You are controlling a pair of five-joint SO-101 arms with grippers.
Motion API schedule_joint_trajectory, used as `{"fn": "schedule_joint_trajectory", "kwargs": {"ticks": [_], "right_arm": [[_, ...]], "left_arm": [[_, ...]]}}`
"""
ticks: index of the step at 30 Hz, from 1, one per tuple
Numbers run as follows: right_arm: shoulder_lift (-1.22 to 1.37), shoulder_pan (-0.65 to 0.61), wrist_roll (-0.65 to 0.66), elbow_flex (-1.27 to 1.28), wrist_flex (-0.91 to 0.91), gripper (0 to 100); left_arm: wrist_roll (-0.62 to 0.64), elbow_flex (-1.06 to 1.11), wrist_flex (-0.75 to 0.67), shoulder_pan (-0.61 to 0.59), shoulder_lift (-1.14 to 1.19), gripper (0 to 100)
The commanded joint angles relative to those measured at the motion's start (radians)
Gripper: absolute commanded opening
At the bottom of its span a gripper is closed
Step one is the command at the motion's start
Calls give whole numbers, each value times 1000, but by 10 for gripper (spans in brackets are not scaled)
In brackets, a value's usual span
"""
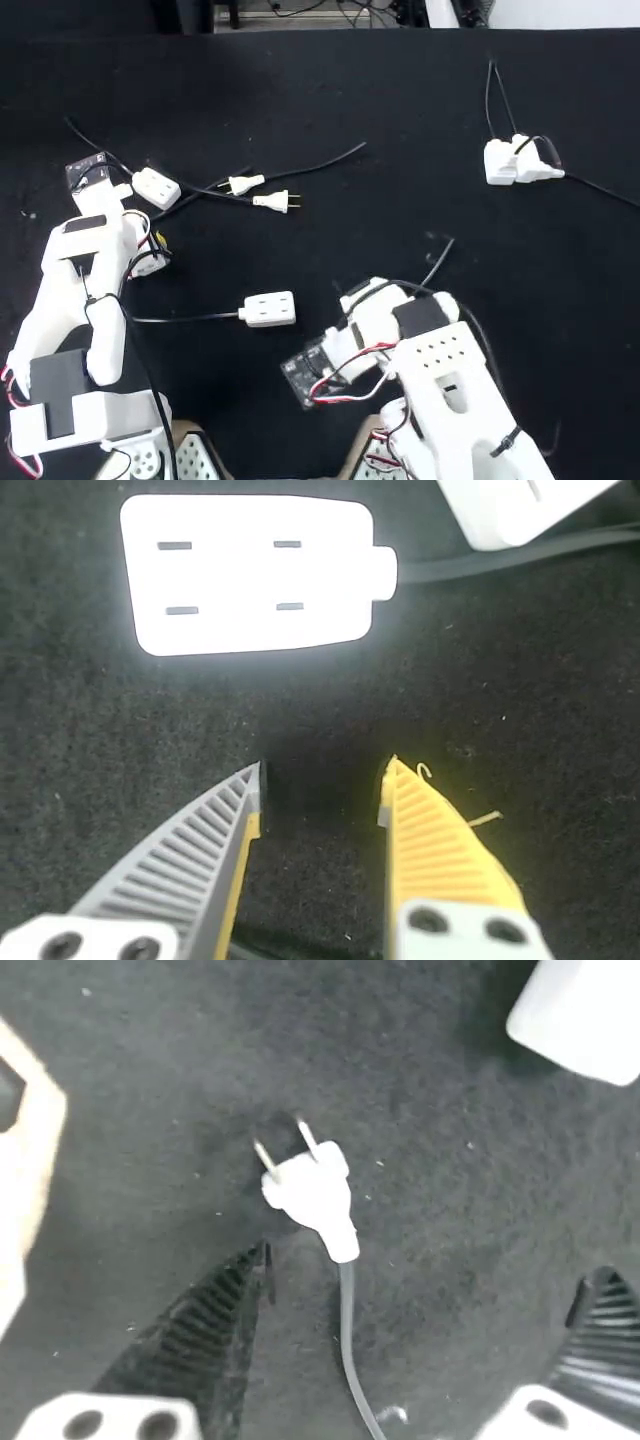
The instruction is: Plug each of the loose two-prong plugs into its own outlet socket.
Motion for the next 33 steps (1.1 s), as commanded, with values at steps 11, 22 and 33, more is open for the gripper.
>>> {"fn": "schedule_joint_trajectory", "kwargs": {"ticks": [11,22,33], "right_arm": [[163,12,-6,-8,0,437],[584,92,15,-300,0,436],[633,75,23,-257,5,8]], "left_arm": [[-2,-10,-11,-12,-41,198],[0,-7,-11,-12,-40,198],[-2,-10,-11,-12,-46,198]]}}
